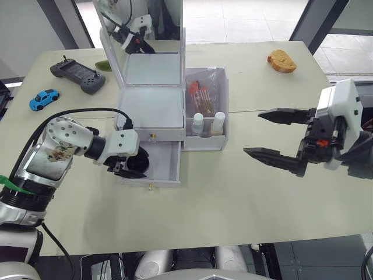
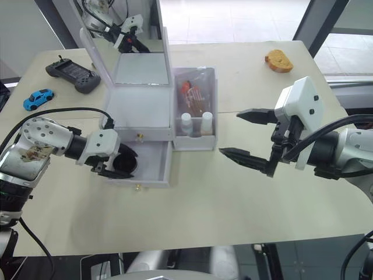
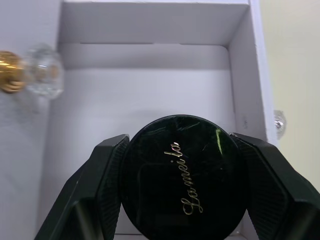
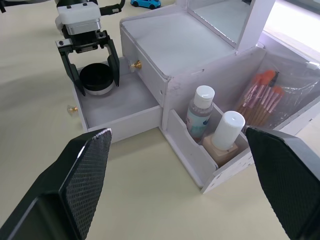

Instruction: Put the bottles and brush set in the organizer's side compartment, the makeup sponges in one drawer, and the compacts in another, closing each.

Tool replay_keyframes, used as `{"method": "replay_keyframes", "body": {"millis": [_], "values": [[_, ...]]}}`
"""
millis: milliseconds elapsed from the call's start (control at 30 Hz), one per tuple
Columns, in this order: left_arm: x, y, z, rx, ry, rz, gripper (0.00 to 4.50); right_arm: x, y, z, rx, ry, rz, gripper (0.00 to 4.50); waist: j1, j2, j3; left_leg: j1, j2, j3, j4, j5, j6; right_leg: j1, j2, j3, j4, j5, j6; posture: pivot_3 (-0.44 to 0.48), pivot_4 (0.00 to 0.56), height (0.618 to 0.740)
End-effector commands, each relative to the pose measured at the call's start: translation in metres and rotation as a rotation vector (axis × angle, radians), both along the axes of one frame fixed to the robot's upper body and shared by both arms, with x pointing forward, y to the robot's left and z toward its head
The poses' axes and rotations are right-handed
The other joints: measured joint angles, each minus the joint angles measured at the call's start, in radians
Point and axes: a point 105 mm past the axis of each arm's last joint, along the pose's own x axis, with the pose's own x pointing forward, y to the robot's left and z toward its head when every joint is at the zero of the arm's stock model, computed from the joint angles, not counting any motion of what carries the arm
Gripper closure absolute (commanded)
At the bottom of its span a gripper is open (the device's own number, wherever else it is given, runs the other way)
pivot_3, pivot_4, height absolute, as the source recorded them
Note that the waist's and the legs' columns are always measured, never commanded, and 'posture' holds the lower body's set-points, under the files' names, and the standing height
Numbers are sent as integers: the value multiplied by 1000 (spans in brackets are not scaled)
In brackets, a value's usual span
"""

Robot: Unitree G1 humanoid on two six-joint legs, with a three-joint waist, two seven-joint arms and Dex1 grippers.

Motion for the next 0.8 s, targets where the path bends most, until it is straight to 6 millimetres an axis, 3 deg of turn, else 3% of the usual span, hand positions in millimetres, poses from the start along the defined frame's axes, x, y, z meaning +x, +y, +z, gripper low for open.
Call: {"method": "replay_keyframes", "body": {"millis": [33, 133, 333, 500, 633, 800], "values": [[6, -2, 11, 1, -52, -20, 859, 0, -1, 9, -8, -54, -7, 0, 1, 0, 0, 0, 0, 0, 0, 0, 0, 0, 0, 0, 0, 0, 0, 0, 150, 740], [10, -4, 14, 0, -64, -26, 61, 1, -1, 12, -11, -59, -6, 0, 3, 0, 0, -1, 0, 0, 1, 0, 0, 0, 0, 0, 0, 0, 0, 0, 150, 740], [10, -13, 25, -42, -43, -43, 22, 1, -3, 13, -31, -56, -11, 0, 3, 0, 0, -2, 0, -1, 3, 0, 0, 0, 0, -1, 1, 0, 0, 0, 150, 740], [-2, -16, 54, -164, 44, -37, 22, -5, -3, 12, -39, -27, 22, 0, 1, 0, 0, -4, 0, -1, 4, 0, 0, -1, 0, -1, 1, 0, 1, 0, 150, 740], [-2, -2, 82, -252, 43, 13, 22, -5, -9, 12, -83, -30, 46, 0, 2, 0, 0, -5, 0, -2, 5, 0, 0, -2, 0, -2, 3, 0, 1, 0, 150, 740], [-15, 34, 119, -378, -18, 86, 22, 5, -18, 20, -127, -62, 99, 0, -9, 0, 0, -3, 0, -1, 4, 0, 0, -2, 0, -3, 3, 0, 1, 0, 150, 740]]}}
